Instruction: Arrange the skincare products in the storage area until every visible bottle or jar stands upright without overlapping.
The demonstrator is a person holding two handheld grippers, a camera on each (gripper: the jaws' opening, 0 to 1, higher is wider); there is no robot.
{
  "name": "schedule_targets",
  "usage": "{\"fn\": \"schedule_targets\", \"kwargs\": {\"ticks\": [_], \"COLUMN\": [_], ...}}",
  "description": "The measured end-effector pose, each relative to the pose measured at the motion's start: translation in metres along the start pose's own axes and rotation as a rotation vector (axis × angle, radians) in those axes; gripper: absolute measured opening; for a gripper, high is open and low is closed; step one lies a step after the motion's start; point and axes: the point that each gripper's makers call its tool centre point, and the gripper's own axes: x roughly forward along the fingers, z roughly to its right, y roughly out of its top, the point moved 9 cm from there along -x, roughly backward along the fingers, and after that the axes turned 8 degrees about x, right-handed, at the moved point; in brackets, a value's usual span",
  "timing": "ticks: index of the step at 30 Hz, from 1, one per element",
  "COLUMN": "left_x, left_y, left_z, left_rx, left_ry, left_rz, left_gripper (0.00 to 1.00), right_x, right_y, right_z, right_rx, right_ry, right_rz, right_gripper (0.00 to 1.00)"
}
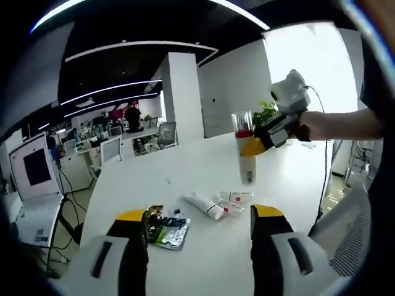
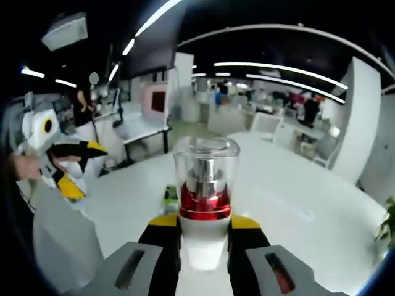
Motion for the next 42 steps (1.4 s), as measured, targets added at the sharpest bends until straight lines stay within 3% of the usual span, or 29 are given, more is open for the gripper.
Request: {"fn": "schedule_targets", "kwargs": {"ticks": [5, 10, 20, 29, 35, 42], "left_x": [0.006, 0.01, 0.017, 0.02, 0.019, 0.015], "left_y": [0.029, 0.043, 0.048, 0.047, 0.048, 0.049], "left_z": [0.014, 0.025, 0.049, 0.064, 0.068, 0.077], "left_rx": [-0.065, -0.103, -0.199, -0.213, -0.21, -0.219], "left_ry": [-0.049, -0.078, -0.137, -0.162, -0.173, -0.209], "left_rz": [0.102, 0.138, 0.132, 0.096, 0.09, 0.107], "left_gripper": [0.65, 0.64, 0.6, 0.58, 0.52, 0.36], "right_x": [-0.011, -0.019, -0.03, -0.043, -0.049, -0.053], "right_y": [-0.003, -0.008, -0.013, -0.011, -0.014, -0.015], "right_z": [-0.025, -0.049, -0.08, -0.1, -0.112, -0.117], "right_rx": [0.026, 0.034, -0.044, -0.091, -0.104, -0.106], "right_ry": [0.011, 0.021, 0.014, 0.006, -0.009, 0.003], "right_rz": [0.033, 0.043, 0.055, 0.094, 0.106, 0.112], "right_gripper": [0.2, 0.2, 0.2, 0.2, 0.2, 0.2]}}
